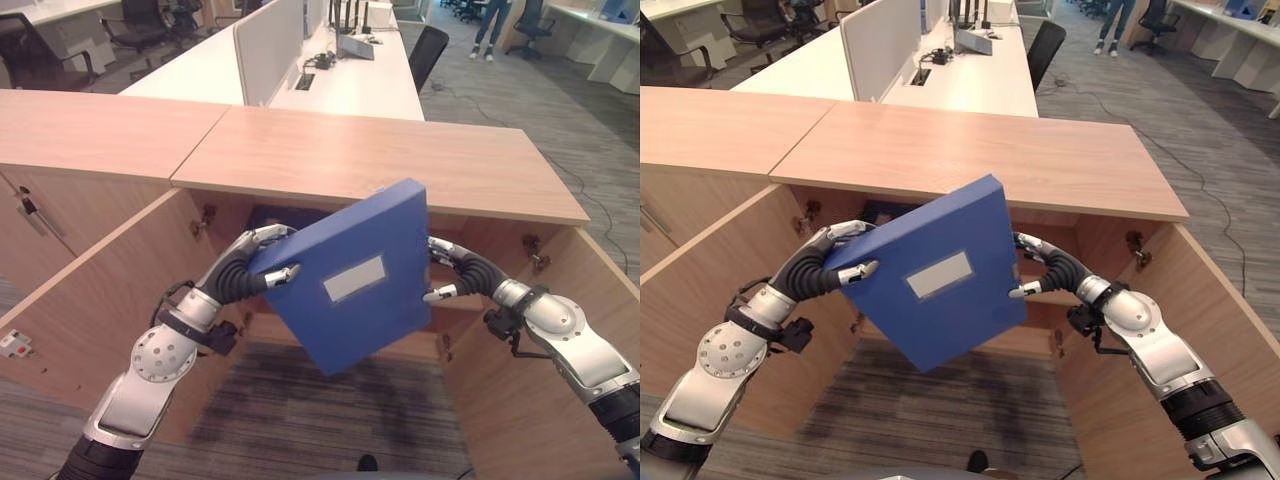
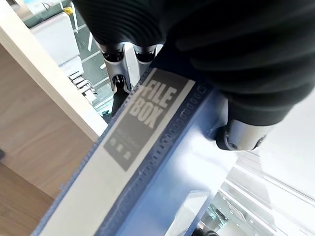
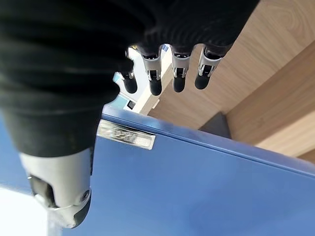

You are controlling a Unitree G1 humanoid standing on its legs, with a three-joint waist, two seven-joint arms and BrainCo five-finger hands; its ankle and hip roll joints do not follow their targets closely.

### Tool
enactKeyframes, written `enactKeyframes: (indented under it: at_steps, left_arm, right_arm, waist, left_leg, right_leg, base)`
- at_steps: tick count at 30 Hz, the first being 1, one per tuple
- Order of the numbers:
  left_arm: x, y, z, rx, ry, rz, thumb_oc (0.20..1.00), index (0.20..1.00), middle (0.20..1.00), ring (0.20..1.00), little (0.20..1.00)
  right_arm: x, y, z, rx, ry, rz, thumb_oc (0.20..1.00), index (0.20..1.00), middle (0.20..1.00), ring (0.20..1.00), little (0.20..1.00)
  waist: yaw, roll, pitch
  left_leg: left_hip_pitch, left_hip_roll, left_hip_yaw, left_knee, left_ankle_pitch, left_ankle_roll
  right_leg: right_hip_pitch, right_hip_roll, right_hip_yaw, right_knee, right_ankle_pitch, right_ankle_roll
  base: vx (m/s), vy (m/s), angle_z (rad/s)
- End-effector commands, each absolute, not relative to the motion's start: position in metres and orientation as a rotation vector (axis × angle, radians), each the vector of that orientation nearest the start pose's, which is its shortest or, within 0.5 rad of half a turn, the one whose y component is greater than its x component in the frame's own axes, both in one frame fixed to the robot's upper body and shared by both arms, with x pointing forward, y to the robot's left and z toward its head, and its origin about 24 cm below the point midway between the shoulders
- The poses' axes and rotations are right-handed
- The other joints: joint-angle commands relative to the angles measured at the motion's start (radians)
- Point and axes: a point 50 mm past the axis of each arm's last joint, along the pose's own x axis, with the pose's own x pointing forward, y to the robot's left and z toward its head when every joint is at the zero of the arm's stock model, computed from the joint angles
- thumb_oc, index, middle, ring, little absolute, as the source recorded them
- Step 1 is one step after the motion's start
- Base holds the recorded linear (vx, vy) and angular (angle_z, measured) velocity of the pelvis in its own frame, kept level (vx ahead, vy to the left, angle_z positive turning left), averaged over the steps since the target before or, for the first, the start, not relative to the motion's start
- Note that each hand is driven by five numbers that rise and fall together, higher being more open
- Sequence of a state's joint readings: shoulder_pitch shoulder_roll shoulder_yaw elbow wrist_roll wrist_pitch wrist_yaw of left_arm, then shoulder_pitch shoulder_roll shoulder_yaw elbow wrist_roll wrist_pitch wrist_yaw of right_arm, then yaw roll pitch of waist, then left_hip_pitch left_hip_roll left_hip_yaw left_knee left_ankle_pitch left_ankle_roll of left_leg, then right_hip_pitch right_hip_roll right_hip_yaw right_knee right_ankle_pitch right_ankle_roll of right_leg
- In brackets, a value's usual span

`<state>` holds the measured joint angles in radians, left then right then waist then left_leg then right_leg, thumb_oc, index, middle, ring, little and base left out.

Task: Put the empty folder in the office cabinet

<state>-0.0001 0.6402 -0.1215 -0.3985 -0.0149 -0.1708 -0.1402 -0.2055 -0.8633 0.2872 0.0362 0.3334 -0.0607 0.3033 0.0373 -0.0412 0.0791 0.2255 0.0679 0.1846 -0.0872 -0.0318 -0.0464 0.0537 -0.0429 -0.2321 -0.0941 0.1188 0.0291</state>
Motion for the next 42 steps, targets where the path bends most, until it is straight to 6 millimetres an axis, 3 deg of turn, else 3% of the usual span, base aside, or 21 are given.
enactKeyframes:
  at_steps: [1, 13, 14, 19, 20, 25, 26, 27, 28, 29, 31, 36, 37, 42]
  left_arm:
    - [0.225, 0.153, 0.185, 0.551, -0.697, -0.505, 0.2, 0.2, 0.2, 0.2, 0.2]
    - [0.218, 0.133, 0.206, 0.475, -0.821, -0.612, 0.2, 0.2, 0.2, 0.2, 0.2]
    - [0.217, 0.126, 0.212, 0.455, -0.856, -0.645, 0.2, 0.2, 0.2, 0.2, 0.2]
    - [0.217, 0.113, 0.224, 0.435, -0.923, -0.698, 0.2, 0.2, 0.2, 0.2, 0.2]
    - [0.214, 0.096, 0.233, 0.375, -0.985, -0.761, 0.2, 0.2, 0.2, 0.2, 0.2]
    - [0.212, 0.085, 0.242, 0.356, -1.038, -0.802, 0.2, 0.2, 0.2, 0.2, 0.2]
    - [0.211, 0.08, 0.244, 0.348, -1.055, -0.822, 0.2, 0.2, 0.2, 0.2, 0.2]
    - [0.212, 0.074, 0.242, 0.33, -1.046, -0.849, 0.2, 0.2, 0.2, 0.2, 0.2]
    - [0.209, 0.068, 0.245, 0.282, -1.063, -0.867, 0.2, 0.2, 0.2, 0.2, 0.2]
    - [0.21, 0.069, 0.244, 0.27, -1.052, -0.856, 0.2, 0.2, 0.2, 0.2, 0.2]
    - [0.212, 0.072, 0.243, 0.28, -1.047, -0.838, 0.2, 0.2, 0.2, 0.2, 0.2]
    - [0.218, 0.074, 0.237, 0.26, -1.006, -0.816, 0.2, 0.2, 0.2, 0.2, 0.2]
    - [0.223, 0.077, 0.228, 0.235, -0.951, -0.794, 0.2, 0.2, 0.2, 0.2, 0.2]
    - [0.226, 0.081, 0.215, 0.198, -0.868, -0.785, 0.2, 0.2, 0.2, 0.2, 0.2]
  right_arm:
    - [0.293, -0.211, 0.121, -0.554, -0.091, 0.531, 1.0, 1.0, 1.0, 1.0, 1.0]
    - [0.297, -0.193, 0.116, -0.508, -0.089, 0.595, 1.0, 1.0, 1.0, 1.0, 1.0]
    - [0.293, -0.177, 0.112, -0.494, -0.092, 0.659, 1.0, 1.0, 1.0, 1.0, 1.0]
    - [0.284, -0.162, 0.111, -0.421, -0.079, 0.795, 1.0, 1.0, 1.0, 1.0, 1.0]
    - [0.284, -0.141, 0.107, -0.35, -0.073, 0.875, 1.0, 1.0, 1.0, 1.0, 1.0]
    - [0.282, -0.118, 0.113, -0.284, -0.095, 0.978, 1.0, 1.0, 1.0, 1.0, 1.0]
    - [0.278, -0.104, 0.116, -0.22, -0.106, 1.04, 0.624, 0.624, 0.624, 0.624, 0.624]
    - [0.285, -0.103, 0.104, -0.17, -0.057, 1.027, 0.2, 0.2, 0.2, 0.2, 0.2]
    - [0.287, -0.084, 0.09, -0.13, -0.017, 1.012, 0.2, 0.2, 0.2, 0.2, 0.2]
    - [0.287, -0.073, 0.09, -0.103, -0.028, 1.03, 0.2, 0.2, 0.2, 0.2, 0.2]
    - [0.276, -0.066, 0.083, -0.014, 0.0, 1.073, 0.2, 0.2, 0.2, 0.2, 0.2]
    - [0.257, -0.059, 0.062, 0.227, 0.084, 1.077, 0.2, 0.2, 0.2, 0.2, 0.2]
    - [0.249, -0.057, 0.054, 0.323, 0.108, 1.041, 0.2, 0.2, 0.2, 0.2, 0.2]
    - [0.238, -0.055, 0.038, 0.452, 0.175, 0.999, 0.2, 0.2, 0.2, 0.2, 0.2]
  waist:
    - [-0.004, -0.032, -0.042]
    - [-0.006, -0.033, -0.04]
    - [-0.011, -0.032, -0.038]
    - [-0.023, -0.032, -0.04]
    - [-0.024, -0.033, -0.042]
    - [-0.023, -0.033, -0.039]
    - [-0.021, -0.033, -0.039]
    - [-0.016, -0.032, -0.039]
    - [-0.005, -0.029, -0.038]
    - [-0.001, -0.03, -0.036]
    - [0.0, -0.029, -0.03]
    - [-0.002, -0.027, -0.029]
    - [-0.006, -0.028, -0.027]
    - [-0.008, -0.028, -0.025]
  left_leg:
    - [-0.05, -0.011, -0.05, 0.0, -0.029, -0.017]
    - [-0.049, -0.012, -0.054, 0.0, -0.029, -0.017]
    - [-0.049, -0.012, -0.052, 0.0, -0.028, -0.018]
    - [-0.049, -0.012, -0.052, 0.0, -0.028, -0.018]
    - [-0.051, -0.011, -0.053, 0.0, -0.026, -0.017]
    - [-0.054, -0.012, -0.056, 0.0, -0.025, -0.017]
    - [-0.055, -0.012, -0.057, 0.0, -0.024, -0.016]
    - [-0.056, -0.012, -0.058, 0.0, -0.024, -0.017]
    - [-0.057, -0.013, -0.06, 0.0, -0.022, -0.015]
    - [-0.058, -0.013, -0.061, 0.0, -0.021, -0.015]
    - [-0.058, -0.013, -0.06, 0.0, -0.02, -0.015]
    - [-0.056, -0.015, -0.059, 0.0, -0.02, -0.015]
    - [-0.055, -0.014, -0.059, 0.0, -0.02, -0.015]
    - [-0.054, -0.014, -0.058, 0.0, -0.02, -0.015]
  right_leg:
    - [0.095, -0.067, -0.043, 0.007, -0.092, 0.1]
    - [0.096, -0.067, -0.044, 0.007, -0.091, 0.101]
    - [0.096, -0.067, -0.045, 0.007, -0.09, 0.101]
    - [0.091, -0.068, -0.039, 0.007, -0.087, 0.103]
    - [0.09, -0.068, -0.037, 0.007, -0.087, 0.102]
    - [0.088, -0.068, -0.037, 0.007, -0.087, 0.101]
    - [0.086, -0.069, -0.038, 0.007, -0.086, 0.101]
    - [0.087, -0.069, -0.041, 0.007, -0.087, 0.1]
    - [0.088, -0.07, -0.042, 0.007, -0.086, 0.098]
    - [0.088, -0.07, -0.042, 0.007, -0.086, 0.096]
    - [0.089, -0.07, -0.043, 0.007, -0.088, 0.096]
    - [0.092, -0.072, -0.045, 0.007, -0.089, 0.095]
    - [0.092, -0.071, -0.045, 0.007, -0.09, 0.093]
    - [0.09, -0.071, -0.045, 0.007, -0.089, 0.092]
  base:
    - [0.0, 0.0, 0.0]
    - [0.0, 0.0, 0.0]
    - [0.0, 0.0, 0.0]
    - [0.0, 0.0, 0.0]
    - [0.0, 0.0, 0.0]
    - [0.0, 0.0, 0.0]
    - [0.0, 0.0, 0.0]
    - [0.0, 0.0, 0.0]
    - [0.0, 0.0, 0.0]
    - [0.0, 0.0, 0.0]
    - [-0.01, 0.008, -0.04]
    - [0.0, 0.004, 0.05]
    - [0.0, 0.0, 0.0]
    - [0.0, 0.001, -0.02]
